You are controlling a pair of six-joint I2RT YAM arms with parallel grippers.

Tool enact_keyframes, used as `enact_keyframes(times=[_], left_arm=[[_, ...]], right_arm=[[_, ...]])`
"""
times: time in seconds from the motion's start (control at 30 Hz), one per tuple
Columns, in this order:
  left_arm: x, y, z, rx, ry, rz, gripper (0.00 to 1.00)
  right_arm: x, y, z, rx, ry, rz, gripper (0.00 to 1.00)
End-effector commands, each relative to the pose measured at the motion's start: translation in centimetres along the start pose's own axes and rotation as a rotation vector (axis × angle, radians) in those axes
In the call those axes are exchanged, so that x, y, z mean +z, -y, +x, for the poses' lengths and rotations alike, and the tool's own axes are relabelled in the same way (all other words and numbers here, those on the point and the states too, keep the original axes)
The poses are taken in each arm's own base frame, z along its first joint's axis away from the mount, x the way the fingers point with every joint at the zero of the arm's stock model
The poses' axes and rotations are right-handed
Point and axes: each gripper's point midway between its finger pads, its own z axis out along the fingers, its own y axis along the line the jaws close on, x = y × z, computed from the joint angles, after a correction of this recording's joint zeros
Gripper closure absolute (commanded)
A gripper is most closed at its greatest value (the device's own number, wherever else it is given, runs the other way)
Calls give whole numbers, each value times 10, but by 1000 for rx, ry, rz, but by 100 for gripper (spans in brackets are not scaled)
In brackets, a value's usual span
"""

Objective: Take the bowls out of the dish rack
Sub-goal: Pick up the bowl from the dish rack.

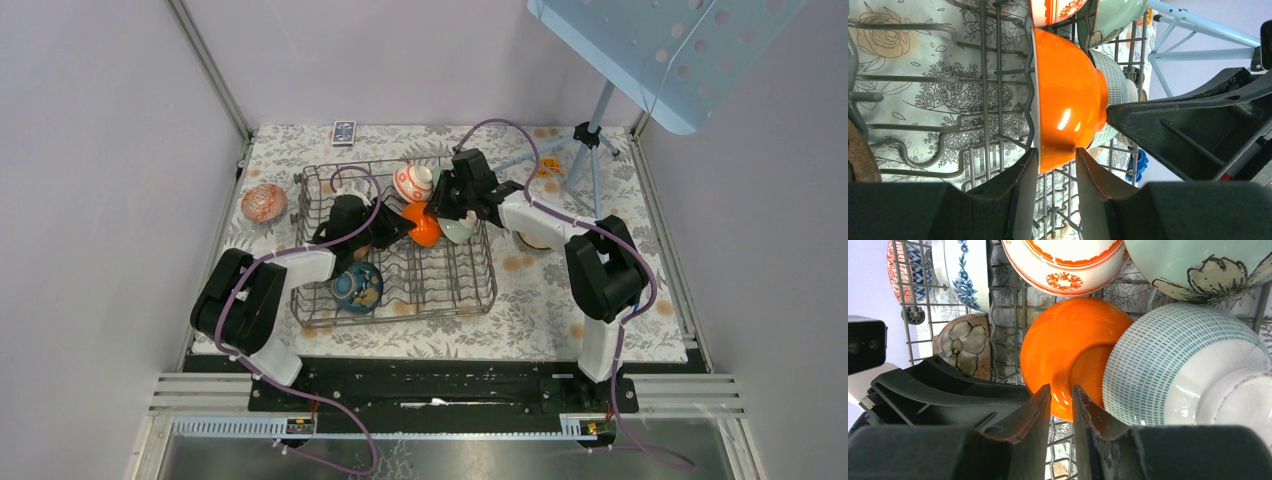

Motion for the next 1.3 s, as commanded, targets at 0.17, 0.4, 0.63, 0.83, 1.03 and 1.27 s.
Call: enact_keyframes(times=[0.17, 0.4, 0.63, 0.83, 1.03, 1.27], left_arm=[[-13, 71, -24, 63, 95, 261, 56], [-16, 53, -35, 52, 127, 192, 54], [-18, 46, -42, 47, 144, 164, 47], [-15, 46, -38, 43, 121, 183, 46], [-14, 57, -31, 34, 86, 265, 55], [-11, 60, -25, 25, 54, 309, 59]], right_arm=[[-8, -27, -9, 8, 5, -102, 72], [-8, -24, -8, 6, 7, -89, 72], [-8, -21, -9, 4, 10, -78, 71], [-7, -21, -8, 6, 5, -81, 71], [-7, -20, -8, 12, 4, -87, 71], [-6, -18, -8, 28, -2, -93, 71]])
